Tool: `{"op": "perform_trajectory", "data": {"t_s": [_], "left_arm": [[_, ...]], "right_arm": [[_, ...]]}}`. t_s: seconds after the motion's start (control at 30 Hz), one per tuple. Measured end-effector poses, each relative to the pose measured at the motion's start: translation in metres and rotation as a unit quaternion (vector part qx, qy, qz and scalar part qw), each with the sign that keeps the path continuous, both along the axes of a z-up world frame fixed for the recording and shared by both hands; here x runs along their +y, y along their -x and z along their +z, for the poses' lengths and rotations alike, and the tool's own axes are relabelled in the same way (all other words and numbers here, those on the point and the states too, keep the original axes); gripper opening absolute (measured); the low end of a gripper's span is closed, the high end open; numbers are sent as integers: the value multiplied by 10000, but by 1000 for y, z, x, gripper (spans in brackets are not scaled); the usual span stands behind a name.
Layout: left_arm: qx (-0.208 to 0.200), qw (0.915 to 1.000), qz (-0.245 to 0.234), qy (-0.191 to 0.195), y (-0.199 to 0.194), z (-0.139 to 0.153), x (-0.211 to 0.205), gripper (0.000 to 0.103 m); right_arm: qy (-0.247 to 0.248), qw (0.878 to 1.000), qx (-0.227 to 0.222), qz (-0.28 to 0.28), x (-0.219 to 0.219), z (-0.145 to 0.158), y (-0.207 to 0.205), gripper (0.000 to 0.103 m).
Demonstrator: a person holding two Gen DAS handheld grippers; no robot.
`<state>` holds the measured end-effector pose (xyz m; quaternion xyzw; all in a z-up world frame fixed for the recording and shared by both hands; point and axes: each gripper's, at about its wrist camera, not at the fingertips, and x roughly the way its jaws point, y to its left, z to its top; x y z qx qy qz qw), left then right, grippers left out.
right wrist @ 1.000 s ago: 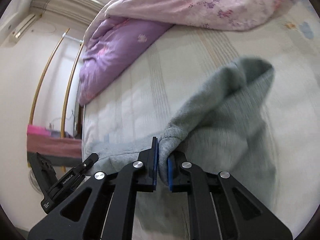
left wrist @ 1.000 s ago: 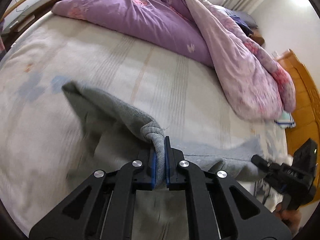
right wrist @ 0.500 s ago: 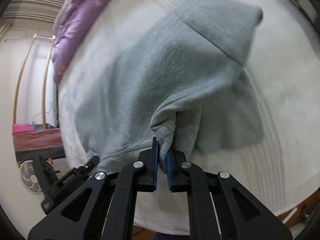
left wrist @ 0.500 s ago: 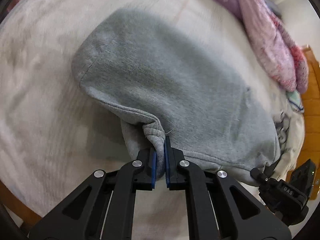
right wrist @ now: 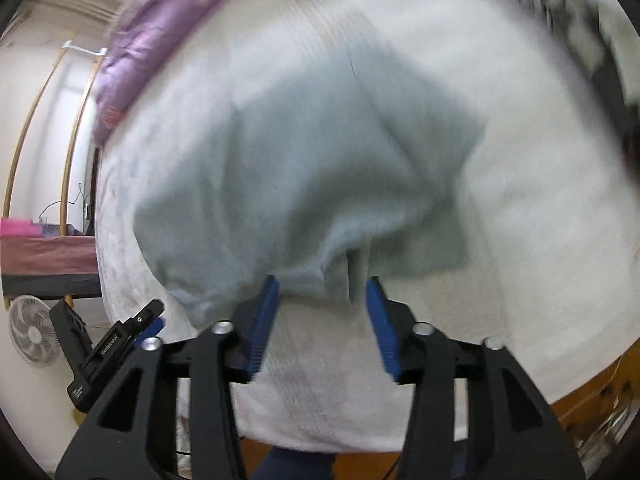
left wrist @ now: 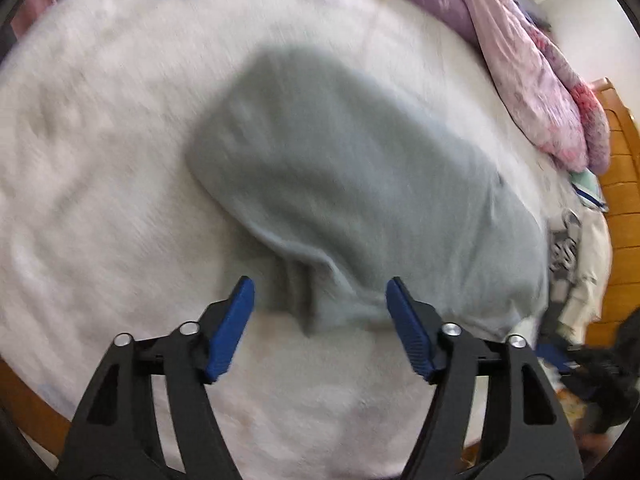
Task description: Fold large clothes
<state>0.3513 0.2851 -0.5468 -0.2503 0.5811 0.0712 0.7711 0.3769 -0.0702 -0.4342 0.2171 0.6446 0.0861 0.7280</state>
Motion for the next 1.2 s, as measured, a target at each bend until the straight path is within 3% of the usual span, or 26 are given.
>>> {"op": "perform_trajectory", "data": {"t_s": [0.07, 0.2, 0.33, 0.47, 0.53, 0.57, 0.6, 0.7, 0.77, 0.9, 0.97, 1.0, 1.03, 1.13, 1.17, 1.2], "left_arm": [[-46, 9997, 125, -186, -9, 3, 11, 70], [12, 9973, 619, -402, -38, -3, 36, 73], [33, 9938, 1079, -284, -58, -15, 66, 73], [336, 9944, 884, -468, -77, -39, 57, 73], [414, 9937, 892, -530, -78, -47, 50, 73], [398, 9936, 931, -505, -76, -48, 49, 73], [395, 9931, 998, -473, -73, -49, 49, 73], [491, 9927, 1030, -385, -65, -53, 47, 73], [541, 9930, 979, -374, -64, -56, 43, 76], [541, 9930, 996, -333, -64, -61, 46, 76], [479, 9930, 1069, -133, -62, -59, 51, 76], [449, 9930, 1094, -47, -59, -57, 54, 77], [411, 9930, 1103, 28, -57, -56, 56, 77], [221, 9932, 1122, 203, -45, -47, 62, 77], [136, 9930, 1143, 255, -39, -44, 64, 77], [82, 9927, 1151, 340, -36, -44, 64, 78]], "right_arm": [[256, 9986, -464, -44, -12, 19, -21, 53], [335, 9966, -697, -288, -30, 10, -72, 57], [196, 9964, -538, -621, -40, -26, -126, 59], [-256, 9960, 87, -853, -43, -82, -166, 58], [-561, 9937, 463, -850, -45, -105, -173, 21], [-841, 9909, 549, -895, -48, -112, -171, 10], [-1002, 9892, 503, -940, -53, -110, -169, 8], [-891, 9907, 9, -1027, -73, -84, -154, 8], [-808, 9886, 51, -1273, -89, -92, -143, 8], [-778, 9853, 457, -1452, -82, -130, -138, 17], [-791, 9829, 349, -1627, -86, -125, -140, 32], [-609, 9843, 329, -1624, -86, -115, -140, 50], [-291, 9869, 274, -1560, -86, -103, -139, 56], [733, 9894, -258, -1228, -76, -57, -130, 56], [905, 9895, -358, -1070, -68, -46, -128, 55], [644, 9935, -435, -838, -56, -35, -126, 49]]}}
